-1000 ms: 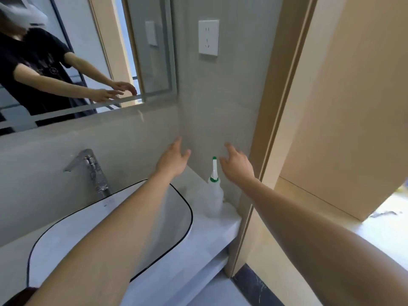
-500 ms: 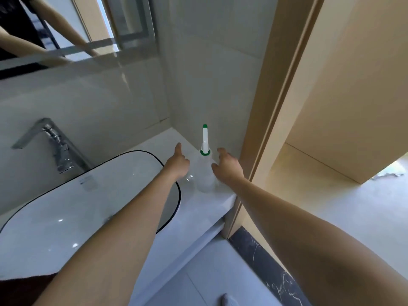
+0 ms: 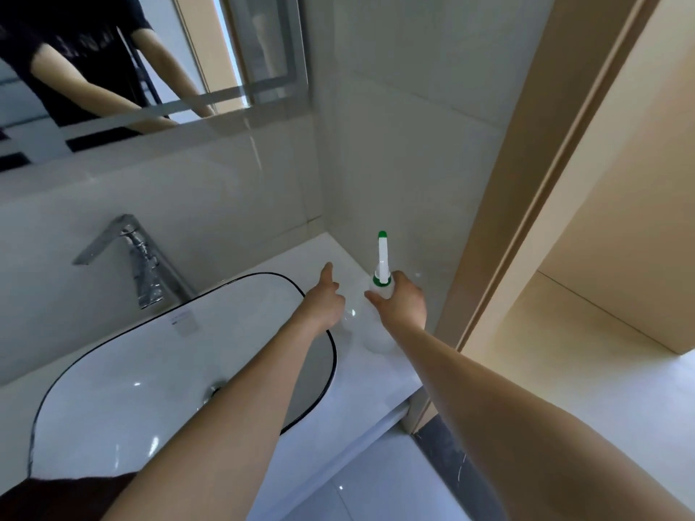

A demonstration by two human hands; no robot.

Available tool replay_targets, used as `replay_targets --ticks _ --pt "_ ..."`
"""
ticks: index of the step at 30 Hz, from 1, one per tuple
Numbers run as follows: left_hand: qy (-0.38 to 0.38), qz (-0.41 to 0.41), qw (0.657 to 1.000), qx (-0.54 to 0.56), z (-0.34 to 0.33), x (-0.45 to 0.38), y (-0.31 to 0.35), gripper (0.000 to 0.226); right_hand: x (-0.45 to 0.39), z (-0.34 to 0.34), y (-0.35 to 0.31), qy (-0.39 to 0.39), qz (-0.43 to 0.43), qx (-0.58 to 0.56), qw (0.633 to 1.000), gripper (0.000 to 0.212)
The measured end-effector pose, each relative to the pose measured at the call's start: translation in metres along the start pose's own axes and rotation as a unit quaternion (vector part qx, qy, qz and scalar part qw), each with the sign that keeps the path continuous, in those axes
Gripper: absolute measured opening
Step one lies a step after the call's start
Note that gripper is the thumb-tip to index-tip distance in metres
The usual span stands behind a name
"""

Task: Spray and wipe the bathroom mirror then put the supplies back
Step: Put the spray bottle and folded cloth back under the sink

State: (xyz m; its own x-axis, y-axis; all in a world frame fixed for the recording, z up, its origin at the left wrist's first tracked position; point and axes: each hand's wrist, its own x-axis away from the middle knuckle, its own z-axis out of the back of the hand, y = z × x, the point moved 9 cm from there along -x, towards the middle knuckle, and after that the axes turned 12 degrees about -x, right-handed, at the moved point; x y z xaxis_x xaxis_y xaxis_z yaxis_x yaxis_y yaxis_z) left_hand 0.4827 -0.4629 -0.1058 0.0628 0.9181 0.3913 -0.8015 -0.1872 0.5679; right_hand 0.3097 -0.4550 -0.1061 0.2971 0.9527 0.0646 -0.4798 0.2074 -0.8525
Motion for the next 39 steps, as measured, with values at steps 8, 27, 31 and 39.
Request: replay_targets --ticks 8,27,31,39 --pt "0.111 -0.028 0.993 0.028 0.116 0.035 0.015 0.072 -0.008 0.018 -0.129 -0.01 0.095 -0.102 0.99 0.032" --pt "0.571 -0.081 0.806 0.134 0.482 0.361 0.001 0.057 0.175 -0.043 -0.555 -0.464 0.341 -0.375 0.727 0.049" --pt "0.63 -0.089 0.753 0.165 0.508 0.426 -0.004 0.038 0.237 -0.042 -0.591 -0.548 0.346 -0.39 0.654 0.038" --pt "0.696 -0.117 0.675 0.214 0.528 0.505 -0.002 0.037 0.312 -0.03 -0.603 -0.629 0.385 -0.362 0.569 0.036"
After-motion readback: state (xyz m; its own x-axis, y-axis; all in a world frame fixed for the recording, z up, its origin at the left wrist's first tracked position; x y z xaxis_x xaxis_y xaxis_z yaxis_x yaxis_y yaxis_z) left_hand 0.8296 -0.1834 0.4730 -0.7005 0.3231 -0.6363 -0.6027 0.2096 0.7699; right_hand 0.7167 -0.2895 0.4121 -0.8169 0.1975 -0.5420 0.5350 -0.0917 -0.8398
